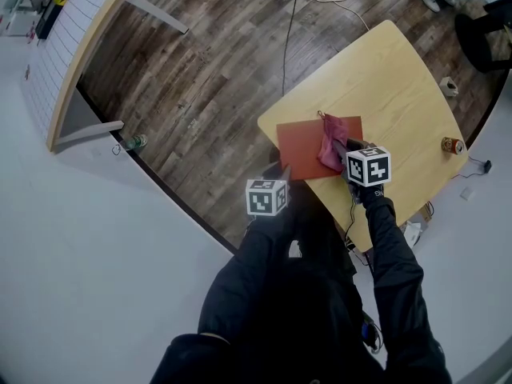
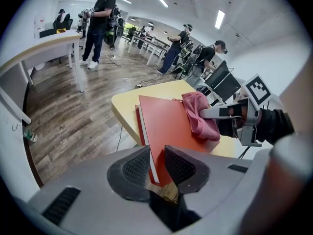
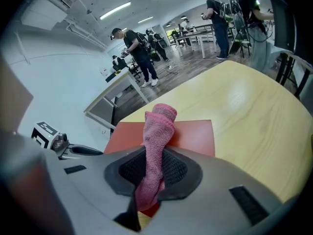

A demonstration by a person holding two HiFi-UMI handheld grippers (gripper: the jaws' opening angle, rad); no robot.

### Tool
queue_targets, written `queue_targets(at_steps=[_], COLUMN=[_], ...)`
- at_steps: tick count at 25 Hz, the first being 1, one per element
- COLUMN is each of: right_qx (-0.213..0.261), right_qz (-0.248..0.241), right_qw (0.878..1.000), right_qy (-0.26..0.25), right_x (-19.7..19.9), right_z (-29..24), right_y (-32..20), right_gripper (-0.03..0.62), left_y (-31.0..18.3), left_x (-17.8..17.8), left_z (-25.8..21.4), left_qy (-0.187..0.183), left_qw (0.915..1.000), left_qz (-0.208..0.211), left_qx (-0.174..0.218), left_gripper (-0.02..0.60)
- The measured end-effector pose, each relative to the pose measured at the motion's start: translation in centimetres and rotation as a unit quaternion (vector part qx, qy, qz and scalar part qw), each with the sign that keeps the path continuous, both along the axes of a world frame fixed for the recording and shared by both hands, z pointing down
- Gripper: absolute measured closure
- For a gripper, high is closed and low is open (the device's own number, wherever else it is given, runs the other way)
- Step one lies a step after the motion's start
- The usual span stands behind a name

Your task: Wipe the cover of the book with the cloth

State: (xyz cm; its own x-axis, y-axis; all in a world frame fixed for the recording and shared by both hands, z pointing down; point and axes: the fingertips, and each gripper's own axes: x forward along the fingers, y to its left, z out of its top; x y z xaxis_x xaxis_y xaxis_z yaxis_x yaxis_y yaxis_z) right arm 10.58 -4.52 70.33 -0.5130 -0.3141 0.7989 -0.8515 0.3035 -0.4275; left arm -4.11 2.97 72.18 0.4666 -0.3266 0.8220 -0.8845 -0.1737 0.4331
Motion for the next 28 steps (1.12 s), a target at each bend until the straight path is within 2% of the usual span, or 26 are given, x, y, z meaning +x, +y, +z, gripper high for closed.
queue_targets(at_steps=[12, 18, 23, 28], right_qx=[-0.001, 0.003, 0.02, 0.023], right_qz=[0.03, 0.041, 0.014, -0.015], right_qw=[0.999, 0.999, 1.0, 0.999], right_qy=[0.015, 0.02, 0.011, -0.041], right_x=[4.6, 5.6, 3.9, -0.4], right_z=[0.1, -0.4, -2.4, -4.7], right_y=[0.2, 0.4, 1.1, 2.6], right_gripper=[0.517, 0.517, 0.519, 0.519], left_y=[0.2, 0.2, 0.3, 0.2], left_x=[0.1, -0.1, -0.1, 0.1], left_z=[0.1, 0.0, 0.1, -0.1], left_qy=[0.002, 0.003, 0.006, 0.008], left_qw=[1.0, 1.0, 0.9999, 0.9999], left_qz=[-0.007, -0.009, -0.009, -0.01], left_qx=[0.002, 0.0, 0.0, -0.003], left_gripper=[0.469, 0.471, 0.471, 0.472])
